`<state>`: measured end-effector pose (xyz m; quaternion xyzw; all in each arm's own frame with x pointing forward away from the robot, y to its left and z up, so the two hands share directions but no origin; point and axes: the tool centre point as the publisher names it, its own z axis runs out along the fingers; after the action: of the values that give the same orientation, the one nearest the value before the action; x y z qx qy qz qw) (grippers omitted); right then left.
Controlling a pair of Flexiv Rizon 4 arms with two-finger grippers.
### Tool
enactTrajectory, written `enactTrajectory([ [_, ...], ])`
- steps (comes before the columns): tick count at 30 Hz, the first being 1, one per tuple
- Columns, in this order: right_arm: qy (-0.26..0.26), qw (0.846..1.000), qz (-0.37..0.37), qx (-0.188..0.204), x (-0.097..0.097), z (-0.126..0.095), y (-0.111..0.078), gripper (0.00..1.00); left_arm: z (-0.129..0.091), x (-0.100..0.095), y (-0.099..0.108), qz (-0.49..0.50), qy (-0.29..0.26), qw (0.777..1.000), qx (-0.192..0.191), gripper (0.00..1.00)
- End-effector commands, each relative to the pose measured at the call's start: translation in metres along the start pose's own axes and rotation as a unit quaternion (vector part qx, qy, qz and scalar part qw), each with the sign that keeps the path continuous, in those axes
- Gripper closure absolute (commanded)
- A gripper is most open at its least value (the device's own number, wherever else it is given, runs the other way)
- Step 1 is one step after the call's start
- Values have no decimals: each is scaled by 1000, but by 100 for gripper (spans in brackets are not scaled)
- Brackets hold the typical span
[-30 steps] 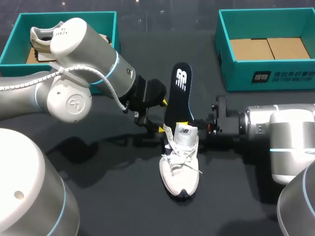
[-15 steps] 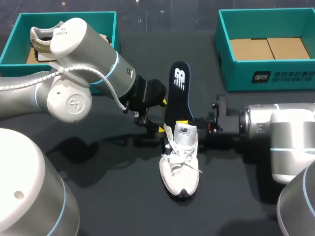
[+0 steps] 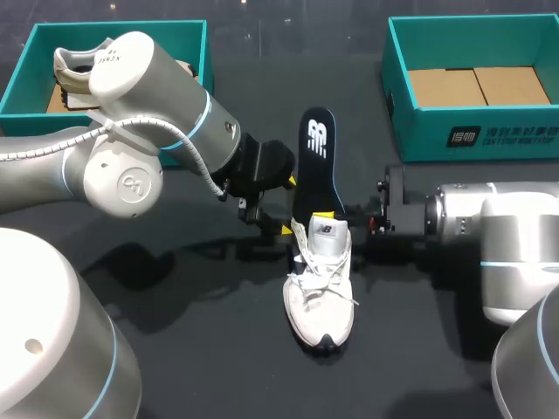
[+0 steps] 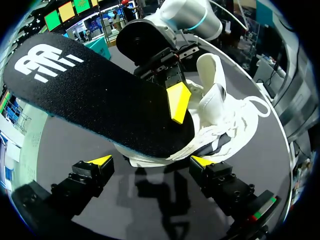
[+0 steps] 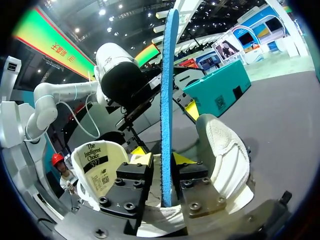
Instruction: Take the shoe out of the shoebox, open the shoe tongue, remove and reinsert the insole, then place the shoe into the shoebox
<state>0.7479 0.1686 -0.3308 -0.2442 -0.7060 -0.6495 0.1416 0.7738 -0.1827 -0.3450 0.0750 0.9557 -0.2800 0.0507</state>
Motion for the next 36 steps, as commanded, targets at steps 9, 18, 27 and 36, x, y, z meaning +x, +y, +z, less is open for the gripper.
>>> enactTrajectory([
  [9,3,1000,-2,3,-4,2,3,76,0,0,0,0,0,1000,0,0],
  [18,4,1000,-6,4,-4,4,10,78,0,0,0,0,0,1000,0,0],
  [27,7,1000,-7,6,-4,8,14,80,0,0,0,0,0,1000,0,0],
  [36,9,1000,-13,4,-6,8,22,81,0,0,0,0,0,1000,0,0],
])
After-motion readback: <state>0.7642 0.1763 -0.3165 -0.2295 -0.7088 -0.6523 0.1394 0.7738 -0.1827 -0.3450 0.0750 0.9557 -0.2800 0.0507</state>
